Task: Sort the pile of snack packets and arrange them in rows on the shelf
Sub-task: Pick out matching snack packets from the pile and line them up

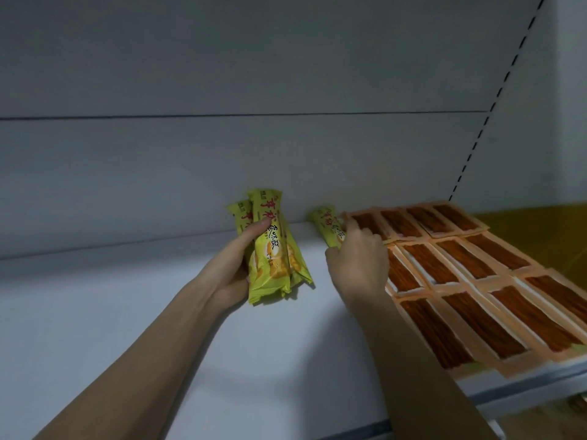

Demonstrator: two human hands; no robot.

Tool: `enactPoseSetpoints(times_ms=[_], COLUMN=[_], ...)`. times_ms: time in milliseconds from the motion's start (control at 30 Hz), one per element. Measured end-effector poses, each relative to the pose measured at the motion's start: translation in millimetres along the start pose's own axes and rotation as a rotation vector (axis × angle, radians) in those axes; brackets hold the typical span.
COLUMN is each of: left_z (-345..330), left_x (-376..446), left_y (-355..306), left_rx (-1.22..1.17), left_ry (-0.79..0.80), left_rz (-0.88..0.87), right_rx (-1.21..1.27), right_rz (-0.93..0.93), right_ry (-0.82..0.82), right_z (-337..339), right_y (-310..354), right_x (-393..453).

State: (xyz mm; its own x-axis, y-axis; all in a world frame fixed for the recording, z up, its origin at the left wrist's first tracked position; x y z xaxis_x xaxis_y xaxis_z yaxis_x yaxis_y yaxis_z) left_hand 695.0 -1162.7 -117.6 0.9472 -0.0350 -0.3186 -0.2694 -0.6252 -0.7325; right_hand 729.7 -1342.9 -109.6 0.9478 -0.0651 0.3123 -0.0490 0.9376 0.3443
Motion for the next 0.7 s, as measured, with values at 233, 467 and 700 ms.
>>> enactPoseSetpoints(times_ms=[233,467,700], left_z=[0,-2,3], left_x=[4,2,-4], left_y=[0,-3,-11], left_rx=[-0.005,-0.036,-0.025], left_ry=[0.016,0.002,0.057], left_rz=[0.019,-0.024,-0.02], right_rx=[-0.013,0.463,0.848], right_rz=[-0.035,0.192,0.174], right_ry=[-0.005,-0.159,0.384], right_z=[-5,3,-6], right_y=[-11,12,33], right_x=[4,-8,-20])
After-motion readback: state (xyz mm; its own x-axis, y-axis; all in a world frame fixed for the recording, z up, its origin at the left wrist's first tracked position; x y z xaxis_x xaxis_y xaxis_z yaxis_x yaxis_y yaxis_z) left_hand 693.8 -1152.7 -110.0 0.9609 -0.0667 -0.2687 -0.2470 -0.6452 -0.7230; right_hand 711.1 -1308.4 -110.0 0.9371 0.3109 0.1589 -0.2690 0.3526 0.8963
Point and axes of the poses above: each hand's wrist, its own x-axis towards the middle knuckle, its own z-axis out of the back of the hand, y = z × x, the point moved 1 cm from there along x, towards the middle knuckle, and after that the axes turned 5 degrees about -x, right-handed, at the moved point
